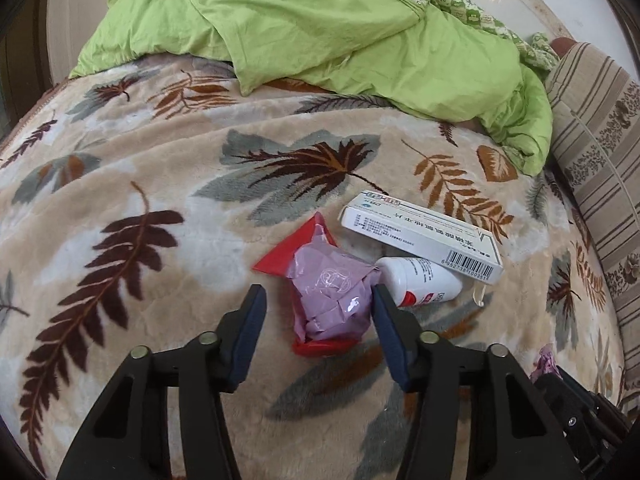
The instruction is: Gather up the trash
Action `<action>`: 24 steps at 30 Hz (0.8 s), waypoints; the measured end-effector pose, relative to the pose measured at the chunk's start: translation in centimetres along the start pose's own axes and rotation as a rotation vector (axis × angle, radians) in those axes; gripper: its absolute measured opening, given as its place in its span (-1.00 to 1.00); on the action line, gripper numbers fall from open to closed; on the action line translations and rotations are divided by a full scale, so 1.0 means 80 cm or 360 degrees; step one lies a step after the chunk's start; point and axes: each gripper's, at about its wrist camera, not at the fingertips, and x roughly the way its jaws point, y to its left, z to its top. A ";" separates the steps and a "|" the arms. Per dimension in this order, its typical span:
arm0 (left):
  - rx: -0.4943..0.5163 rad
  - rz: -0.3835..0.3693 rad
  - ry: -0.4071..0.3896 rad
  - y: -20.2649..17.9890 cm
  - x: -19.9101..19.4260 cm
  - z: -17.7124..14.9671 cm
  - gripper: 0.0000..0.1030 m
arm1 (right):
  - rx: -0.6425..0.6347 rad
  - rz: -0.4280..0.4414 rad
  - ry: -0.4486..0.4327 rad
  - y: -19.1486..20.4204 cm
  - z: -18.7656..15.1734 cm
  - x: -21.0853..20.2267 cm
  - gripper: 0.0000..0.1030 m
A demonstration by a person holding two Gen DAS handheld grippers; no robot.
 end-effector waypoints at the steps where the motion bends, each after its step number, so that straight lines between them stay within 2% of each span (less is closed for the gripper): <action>1: 0.0004 -0.0008 0.0006 0.000 0.002 -0.001 -0.28 | -0.0004 0.0006 0.0001 0.001 0.000 0.001 -0.48; 6: 0.0029 0.0003 -0.0030 -0.005 -0.006 -0.010 -0.37 | -0.0023 0.0014 0.0004 0.008 0.000 0.002 -0.47; 13: 0.0032 0.0041 -0.0036 0.003 -0.041 -0.034 -0.39 | -0.0099 -0.0003 -0.0040 0.019 -0.008 -0.010 -0.47; 20: 0.0116 0.0049 -0.0105 -0.005 -0.119 -0.065 -0.39 | -0.0168 -0.0007 -0.0094 0.033 -0.027 -0.038 -0.48; 24: 0.0206 0.0048 -0.0128 -0.008 -0.164 -0.104 -0.39 | -0.0201 0.0029 -0.0093 0.046 -0.048 -0.057 -0.48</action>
